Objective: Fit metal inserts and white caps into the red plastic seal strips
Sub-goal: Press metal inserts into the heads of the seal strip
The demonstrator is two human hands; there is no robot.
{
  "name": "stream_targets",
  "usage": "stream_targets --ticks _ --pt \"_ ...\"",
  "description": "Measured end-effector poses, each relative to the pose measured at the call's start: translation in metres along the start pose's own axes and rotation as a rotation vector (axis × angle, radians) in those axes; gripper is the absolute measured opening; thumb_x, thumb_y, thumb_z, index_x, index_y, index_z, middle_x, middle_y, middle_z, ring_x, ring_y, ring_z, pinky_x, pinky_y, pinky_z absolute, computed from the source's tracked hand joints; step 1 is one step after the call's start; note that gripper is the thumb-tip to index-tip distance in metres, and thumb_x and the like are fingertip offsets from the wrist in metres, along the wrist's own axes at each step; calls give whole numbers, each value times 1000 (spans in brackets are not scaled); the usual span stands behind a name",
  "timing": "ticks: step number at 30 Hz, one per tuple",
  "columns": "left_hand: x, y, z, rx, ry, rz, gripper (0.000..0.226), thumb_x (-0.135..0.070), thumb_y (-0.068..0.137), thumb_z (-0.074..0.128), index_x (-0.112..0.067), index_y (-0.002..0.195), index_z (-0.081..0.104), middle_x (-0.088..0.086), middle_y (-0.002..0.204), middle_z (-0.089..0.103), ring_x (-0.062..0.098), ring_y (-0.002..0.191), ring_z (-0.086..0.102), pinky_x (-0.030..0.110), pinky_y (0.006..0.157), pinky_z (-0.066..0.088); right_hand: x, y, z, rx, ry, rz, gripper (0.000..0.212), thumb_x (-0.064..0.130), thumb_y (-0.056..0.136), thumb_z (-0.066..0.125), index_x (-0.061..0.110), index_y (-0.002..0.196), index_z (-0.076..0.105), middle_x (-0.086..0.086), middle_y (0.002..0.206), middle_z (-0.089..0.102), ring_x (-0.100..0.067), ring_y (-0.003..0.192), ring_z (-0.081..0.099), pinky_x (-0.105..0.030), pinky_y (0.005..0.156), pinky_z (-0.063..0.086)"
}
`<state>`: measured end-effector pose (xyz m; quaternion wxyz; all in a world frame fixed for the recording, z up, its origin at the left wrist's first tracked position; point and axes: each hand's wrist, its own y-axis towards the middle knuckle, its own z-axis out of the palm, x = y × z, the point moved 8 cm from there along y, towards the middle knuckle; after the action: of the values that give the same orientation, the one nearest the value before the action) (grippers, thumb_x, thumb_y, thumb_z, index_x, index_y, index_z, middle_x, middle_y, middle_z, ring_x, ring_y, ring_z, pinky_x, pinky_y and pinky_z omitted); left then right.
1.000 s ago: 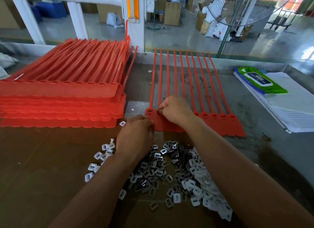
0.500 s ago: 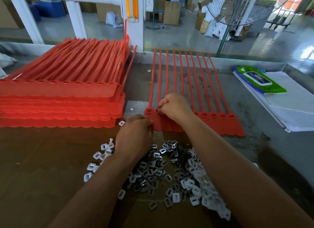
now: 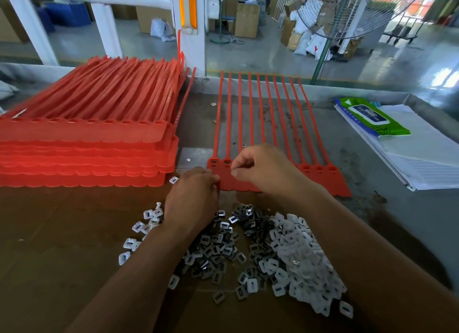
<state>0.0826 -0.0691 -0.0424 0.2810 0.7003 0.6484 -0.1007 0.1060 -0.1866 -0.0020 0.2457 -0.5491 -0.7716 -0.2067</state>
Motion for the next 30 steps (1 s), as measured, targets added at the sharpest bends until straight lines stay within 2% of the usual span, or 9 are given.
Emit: stream_targets --ticks 6,11,13,17,23,30 --pt "-1 1 0 -1 2 7 27 -13 86 50 -15 107 66 2 117 61 17 103 56 23 83 38 -2 -30 10 182 -82 -45 12 18 81 68 17 92 72 21 72 55 8 69 52 -3 65 40" --pt "-1 1 0 -6 21 13 27 -13 85 50 -15 108 66 0 118 60 16 104 56 23 84 37 -8 -41 17 255 -98 -24 22 19 77 72 23 99 71 20 80 57 6 77 55 -1 67 40" --pt "-1 1 0 -9 20 13 27 -12 86 50 -15 108 66 0 118 60 16 104 56 22 84 37 -9 -42 18 254 -114 -19 23 17 77 72 24 99 71 21 78 56 7 78 55 0 65 39" --pt "-1 1 0 -9 27 22 27 -12 86 49 -14 108 66 1 118 61 15 104 55 21 84 36 -10 -42 18 224 -103 -34 17 13 78 70 21 93 72 20 76 58 10 67 52 0 64 41" --pt "-1 2 0 -5 30 20 28 -12 86 50 -14 108 66 2 120 60 16 107 55 23 88 38 -13 -41 20 203 -91 -57 7 15 83 65 20 87 69 19 76 57 9 70 51 -3 66 41" --pt "-2 2 0 7 33 20 28 -13 87 49 -14 110 65 2 121 59 17 108 54 24 88 39 -17 -44 17 155 34 -50 15 10 85 61 24 82 62 18 69 55 15 63 50 -2 61 38"
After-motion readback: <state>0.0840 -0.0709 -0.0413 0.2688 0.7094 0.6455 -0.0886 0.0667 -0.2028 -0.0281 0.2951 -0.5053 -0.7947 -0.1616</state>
